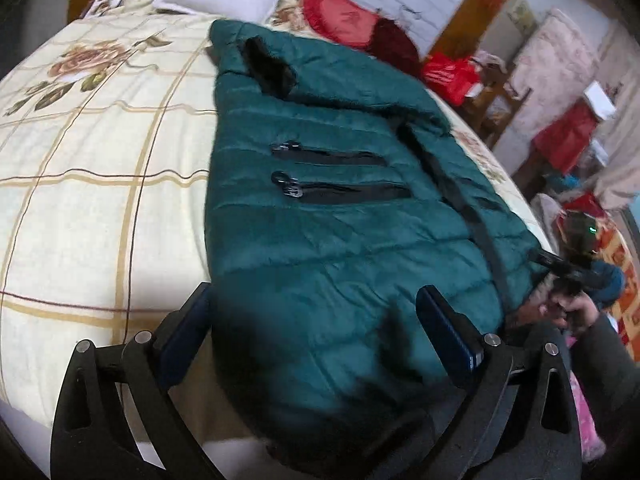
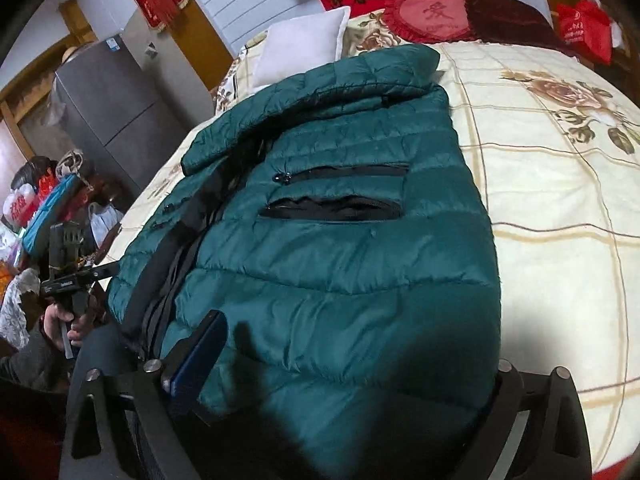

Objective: Fold large clothes

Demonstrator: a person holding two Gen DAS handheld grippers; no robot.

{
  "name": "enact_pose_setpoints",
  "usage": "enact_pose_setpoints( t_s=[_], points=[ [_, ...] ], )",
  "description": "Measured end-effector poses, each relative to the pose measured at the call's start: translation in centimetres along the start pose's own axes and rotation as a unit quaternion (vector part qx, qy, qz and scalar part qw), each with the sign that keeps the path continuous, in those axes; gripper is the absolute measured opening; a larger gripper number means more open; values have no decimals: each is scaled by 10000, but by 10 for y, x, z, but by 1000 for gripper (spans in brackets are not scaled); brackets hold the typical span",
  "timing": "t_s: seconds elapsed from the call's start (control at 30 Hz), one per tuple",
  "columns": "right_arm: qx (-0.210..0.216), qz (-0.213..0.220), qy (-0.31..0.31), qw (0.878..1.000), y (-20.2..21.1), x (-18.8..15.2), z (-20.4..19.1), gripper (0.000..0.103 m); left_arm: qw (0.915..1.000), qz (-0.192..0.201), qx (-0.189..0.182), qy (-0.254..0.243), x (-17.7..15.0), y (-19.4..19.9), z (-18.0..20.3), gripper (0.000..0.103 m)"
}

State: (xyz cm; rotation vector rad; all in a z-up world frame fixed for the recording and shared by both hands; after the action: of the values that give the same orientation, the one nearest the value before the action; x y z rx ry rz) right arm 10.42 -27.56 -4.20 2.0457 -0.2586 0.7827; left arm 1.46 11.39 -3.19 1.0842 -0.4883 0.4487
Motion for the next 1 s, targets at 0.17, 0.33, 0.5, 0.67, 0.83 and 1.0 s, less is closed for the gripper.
enact_pose_setpoints(
  t_s=[0.17, 0.33, 0.5, 0.67, 0.83, 1.0],
  points=[
    [-426, 198, 115, 9988, 6, -4, 4, 64, 9970, -25, 509, -578, -11, -6, 11, 92],
    [-1216, 357, 467, 9908, 4, -9, -7, 60, 9972, 269, 422, -562, -11, -9, 15, 90],
    [-1310, 671, 482, 9879, 4, -20, -8, 60, 9980, 373, -34, -510, -11, 0, 12, 89],
    [-1356, 816, 459, 9863, 5, -22, -7, 61, 9987, 115, 330, -383, -13, -8, 0, 88],
    [-1378, 850, 415, 9859, 4, -22, -10, 61, 9991, 3, -219, -376, -24, -1, 14, 89],
    [-1399, 860, 425, 9855, 5, -24, -11, 64, 9988, 162, -462, 29, -2, -7, 9, 89]
  ],
)
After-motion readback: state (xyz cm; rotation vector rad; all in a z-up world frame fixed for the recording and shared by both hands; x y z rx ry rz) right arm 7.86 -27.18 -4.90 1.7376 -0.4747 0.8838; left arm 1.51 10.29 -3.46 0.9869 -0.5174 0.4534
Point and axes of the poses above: each gripper's, at about its wrist camera, not at the fingertips, and y roughly against the way its jaws point, z to its right, x to its top, the point moved 2 cm from there along -y, roughly the way its jaws point, and after that the axes turned 1 degree about -z, right-handed, at the moved point
